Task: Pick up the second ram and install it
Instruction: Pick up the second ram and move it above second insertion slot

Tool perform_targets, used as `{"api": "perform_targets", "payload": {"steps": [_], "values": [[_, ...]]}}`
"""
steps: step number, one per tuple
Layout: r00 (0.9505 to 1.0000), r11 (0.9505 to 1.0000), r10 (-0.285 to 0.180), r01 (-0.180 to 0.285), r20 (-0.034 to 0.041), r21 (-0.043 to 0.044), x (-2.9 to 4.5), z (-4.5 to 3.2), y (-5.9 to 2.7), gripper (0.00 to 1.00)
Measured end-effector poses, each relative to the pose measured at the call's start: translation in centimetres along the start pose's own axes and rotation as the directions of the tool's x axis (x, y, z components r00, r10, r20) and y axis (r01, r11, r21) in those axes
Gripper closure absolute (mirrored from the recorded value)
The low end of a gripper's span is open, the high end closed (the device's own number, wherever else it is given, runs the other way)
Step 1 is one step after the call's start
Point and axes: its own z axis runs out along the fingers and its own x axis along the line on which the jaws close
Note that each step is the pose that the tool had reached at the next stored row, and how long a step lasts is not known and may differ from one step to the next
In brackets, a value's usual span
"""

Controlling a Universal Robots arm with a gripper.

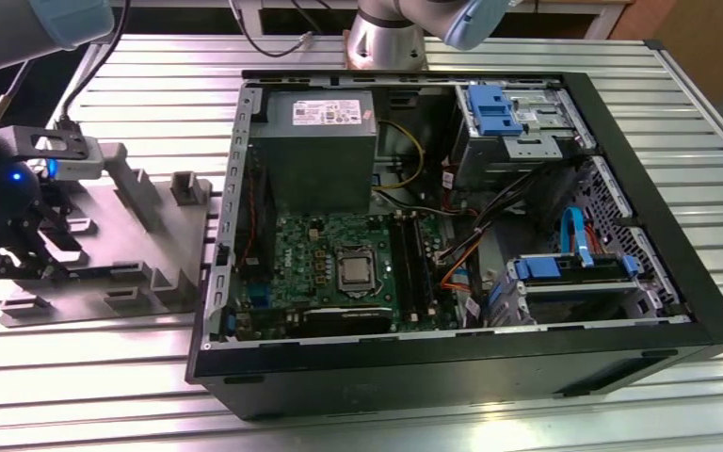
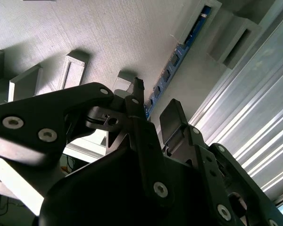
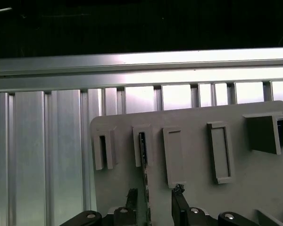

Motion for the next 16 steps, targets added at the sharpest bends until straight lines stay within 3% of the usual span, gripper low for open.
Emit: {"api": "perform_targets", "payload": {"steps": [9,16], "values": [[1.0,1.0,0.0,0.0,-0.0001,0.0,0.0,0.01,0.0,0.59],[1.0,1.0,0.0,0.0,-0.0003,0.0001,0.01,0.9,-0.02,0.59]]}}
